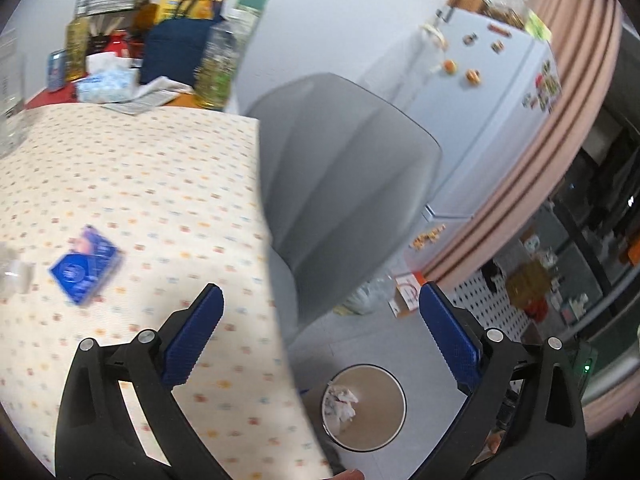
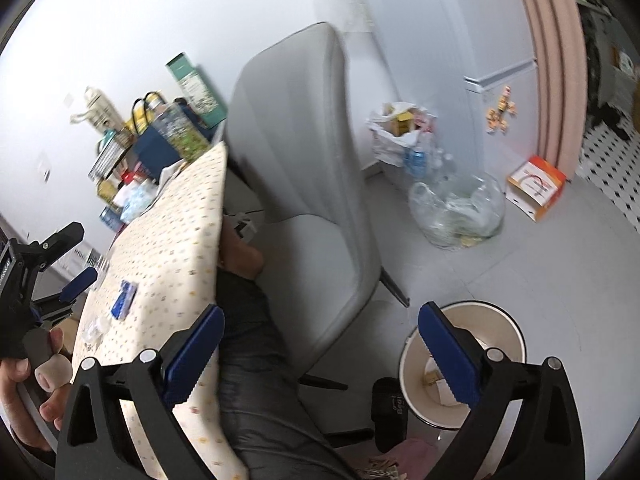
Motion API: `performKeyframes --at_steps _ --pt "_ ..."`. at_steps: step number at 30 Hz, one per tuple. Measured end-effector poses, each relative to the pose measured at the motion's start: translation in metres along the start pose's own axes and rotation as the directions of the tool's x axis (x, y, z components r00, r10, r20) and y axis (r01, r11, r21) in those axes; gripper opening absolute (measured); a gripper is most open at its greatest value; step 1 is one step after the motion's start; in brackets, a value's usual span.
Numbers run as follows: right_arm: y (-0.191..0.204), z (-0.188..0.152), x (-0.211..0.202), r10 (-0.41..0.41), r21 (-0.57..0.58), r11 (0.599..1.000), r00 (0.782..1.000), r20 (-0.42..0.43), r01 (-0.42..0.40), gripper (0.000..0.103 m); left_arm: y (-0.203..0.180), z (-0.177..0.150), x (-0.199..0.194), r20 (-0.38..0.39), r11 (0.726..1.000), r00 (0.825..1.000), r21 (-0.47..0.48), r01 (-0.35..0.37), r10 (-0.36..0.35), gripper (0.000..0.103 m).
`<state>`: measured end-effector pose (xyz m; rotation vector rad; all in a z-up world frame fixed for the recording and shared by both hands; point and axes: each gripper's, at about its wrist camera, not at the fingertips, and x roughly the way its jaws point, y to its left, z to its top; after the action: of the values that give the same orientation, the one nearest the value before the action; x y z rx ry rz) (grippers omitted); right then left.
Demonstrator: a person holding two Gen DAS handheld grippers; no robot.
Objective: Collect trash
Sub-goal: 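Return both tools to the table toward the plastic bottle and tissue pack, then grasp the crumpled plastic bottle with the left gripper while the right gripper grasps the blue tissue pack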
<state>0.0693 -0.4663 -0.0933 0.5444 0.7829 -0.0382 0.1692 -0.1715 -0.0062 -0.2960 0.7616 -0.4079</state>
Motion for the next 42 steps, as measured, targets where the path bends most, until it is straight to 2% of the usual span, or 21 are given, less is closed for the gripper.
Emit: performKeyframes --at_steps 12,18,25,32,38,42 --pt "0.114 -0.005 0.027 0.086 -0.162 0.982 0.994 -0.062 -0.095 0.095 0.108 0.005 -0.055 0.075 0.985 0.991 -0.143 -0.099 0.11 0.097" --pt "0.159 -0.012 0.043 0.128 -0.212 0.966 0.987 -0.101 -0.147 0.095 0.162 -0.002 -0.076 0.085 0.962 0.98 -0.221 -0.159 0.181 0.097" --pt "0.21 -0.027 0.07 0.159 -0.26 0.945 0.973 -0.168 -0.2 0.095 0.224 -0.013 -0.1 0.08 0.918 0.962 -0.328 -0.221 0.26 0.097" --pt "0.249 -0.036 0.095 0.164 -0.305 0.925 0.961 -0.223 -0.229 0.095 0.27 -0.022 -0.105 0.059 0.877 0.959 -0.423 -0.228 0.278 0.097" --pt "0.276 -0.04 0.114 0.181 -0.313 0.913 0.948 -0.263 -0.261 0.095 0.289 -0.026 -0.088 0.009 0.853 0.959 -0.46 -0.247 0.282 0.097" --pt "0.287 -0.041 0.126 0.189 -0.313 0.907 0.937 -0.293 -0.281 0.089 0.295 -0.024 -0.077 -0.009 0.838 0.952 -0.472 -0.274 0.306 0.097"
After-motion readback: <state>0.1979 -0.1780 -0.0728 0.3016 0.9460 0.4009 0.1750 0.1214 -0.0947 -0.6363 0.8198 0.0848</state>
